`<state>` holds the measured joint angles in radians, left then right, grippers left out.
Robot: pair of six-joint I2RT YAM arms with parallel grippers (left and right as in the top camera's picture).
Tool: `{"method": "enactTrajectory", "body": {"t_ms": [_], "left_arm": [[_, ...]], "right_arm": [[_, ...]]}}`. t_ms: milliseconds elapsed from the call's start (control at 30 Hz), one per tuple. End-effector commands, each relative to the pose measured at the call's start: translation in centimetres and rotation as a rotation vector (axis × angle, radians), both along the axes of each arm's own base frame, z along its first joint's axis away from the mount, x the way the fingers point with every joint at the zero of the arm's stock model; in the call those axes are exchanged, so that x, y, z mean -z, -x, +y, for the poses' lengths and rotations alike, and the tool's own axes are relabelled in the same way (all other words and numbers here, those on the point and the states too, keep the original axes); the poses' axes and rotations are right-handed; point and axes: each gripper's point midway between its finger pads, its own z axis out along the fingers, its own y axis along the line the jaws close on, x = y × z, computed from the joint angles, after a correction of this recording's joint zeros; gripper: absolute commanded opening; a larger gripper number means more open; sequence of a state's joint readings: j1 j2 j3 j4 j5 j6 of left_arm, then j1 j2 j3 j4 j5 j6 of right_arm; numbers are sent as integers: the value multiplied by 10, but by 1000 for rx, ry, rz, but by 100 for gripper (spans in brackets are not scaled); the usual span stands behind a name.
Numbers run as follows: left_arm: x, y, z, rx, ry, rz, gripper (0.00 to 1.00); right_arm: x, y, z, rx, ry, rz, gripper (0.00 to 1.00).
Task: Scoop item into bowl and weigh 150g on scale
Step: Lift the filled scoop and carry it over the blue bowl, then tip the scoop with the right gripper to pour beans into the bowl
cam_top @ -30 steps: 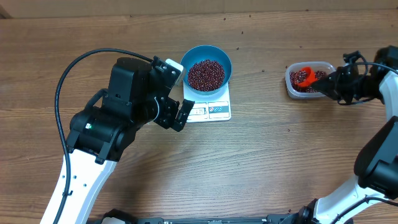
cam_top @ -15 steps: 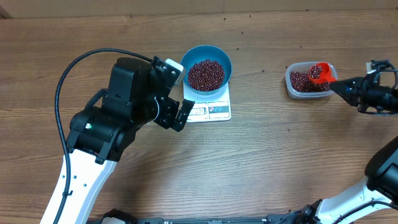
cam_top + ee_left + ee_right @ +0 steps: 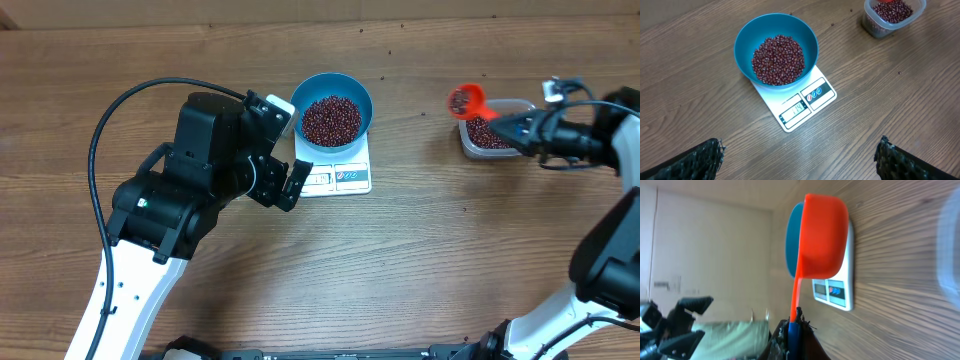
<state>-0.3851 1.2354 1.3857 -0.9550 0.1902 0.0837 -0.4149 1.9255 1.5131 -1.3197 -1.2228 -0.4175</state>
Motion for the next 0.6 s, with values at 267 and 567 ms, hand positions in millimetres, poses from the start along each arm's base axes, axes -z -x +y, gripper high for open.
{"method": "enactTrajectory", "body": {"t_ms": [267,567], "left_arm": [[-6,-3,2,-14,4,-13,100],[-6,-3,2,-14,4,-14,100]], "right_arm": [[-44,-31,107,-209,204,-69,4],[-36,-56,166,-109,677,-94,4]]}}
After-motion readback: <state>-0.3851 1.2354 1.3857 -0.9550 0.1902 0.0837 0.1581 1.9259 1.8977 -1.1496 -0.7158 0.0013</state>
